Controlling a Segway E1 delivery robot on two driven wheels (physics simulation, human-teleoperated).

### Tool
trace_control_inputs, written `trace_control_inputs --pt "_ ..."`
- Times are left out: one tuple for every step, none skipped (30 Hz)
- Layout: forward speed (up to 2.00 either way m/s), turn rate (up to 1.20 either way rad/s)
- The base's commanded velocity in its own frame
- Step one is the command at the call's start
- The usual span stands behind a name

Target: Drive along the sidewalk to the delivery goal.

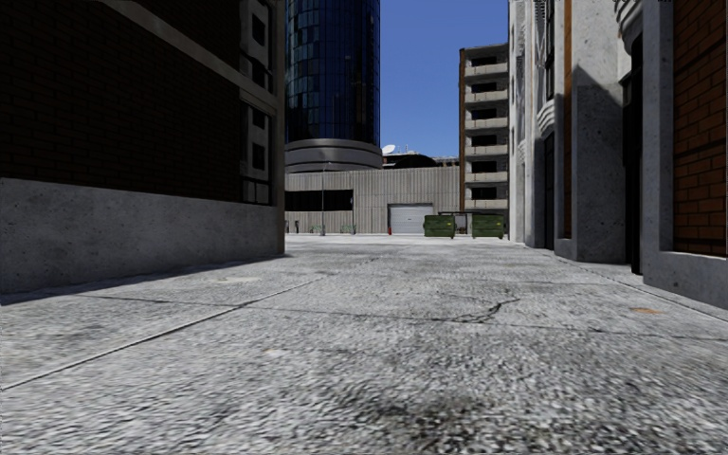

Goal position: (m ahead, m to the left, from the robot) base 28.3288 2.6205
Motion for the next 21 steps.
trace_control_inputs --pt "2.0 0.0" --pt "2.0 0.0" --pt "2.0 0.0" --pt "2.0 0.0" --pt "2.0 0.0" --pt "2.0 0.0" --pt "2.0 0.0" --pt "2.0 0.0" --pt "2.0 0.0" --pt "2.0 0.0" --pt "2.0 0.0" --pt "2.0 0.0" --pt "2.0 0.0" --pt "2.0 0.0" --pt "2.0 0.0" --pt "2.0 0.0" --pt "2.0 0.0" --pt "2.0 0.0" --pt "2.0 0.0" --pt "2.0 0.0" --pt "2.0 0.0"
